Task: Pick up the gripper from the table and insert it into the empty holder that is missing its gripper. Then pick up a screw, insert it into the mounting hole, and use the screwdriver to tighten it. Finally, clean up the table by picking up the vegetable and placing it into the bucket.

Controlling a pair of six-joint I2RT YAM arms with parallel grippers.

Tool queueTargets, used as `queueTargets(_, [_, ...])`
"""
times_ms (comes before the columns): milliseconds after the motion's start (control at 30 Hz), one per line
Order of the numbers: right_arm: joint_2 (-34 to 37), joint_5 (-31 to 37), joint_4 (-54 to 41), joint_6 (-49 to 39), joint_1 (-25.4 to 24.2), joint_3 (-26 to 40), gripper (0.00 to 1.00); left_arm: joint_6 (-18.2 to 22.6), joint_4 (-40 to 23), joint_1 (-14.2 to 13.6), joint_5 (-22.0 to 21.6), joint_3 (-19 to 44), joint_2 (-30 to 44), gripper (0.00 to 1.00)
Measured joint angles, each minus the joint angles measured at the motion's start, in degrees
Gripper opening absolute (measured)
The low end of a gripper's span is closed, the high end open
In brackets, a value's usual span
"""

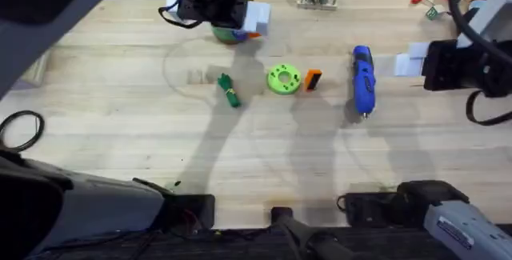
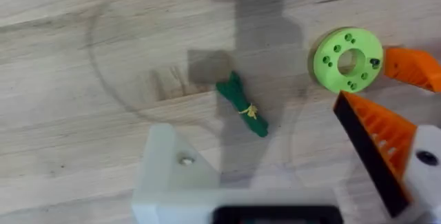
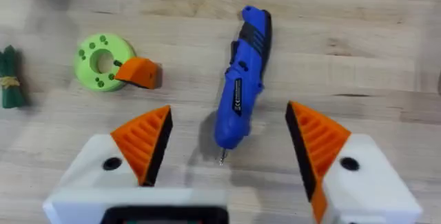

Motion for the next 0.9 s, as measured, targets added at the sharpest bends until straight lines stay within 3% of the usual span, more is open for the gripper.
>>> queueTargets(667, [-0.01, 0.00, 0.00, 0.00, 0.00, 0.00, 0.990, 3.66, -2.06, 0.00, -3.45, 0.00, 0.00, 0.986])
queueTargets(900, [0.02, 0.00, 0.00, -0.02, 0.00, 0.00, 0.990, 3.87, 1.66, 0.00, -3.45, 0.00, 0.00, 0.986])
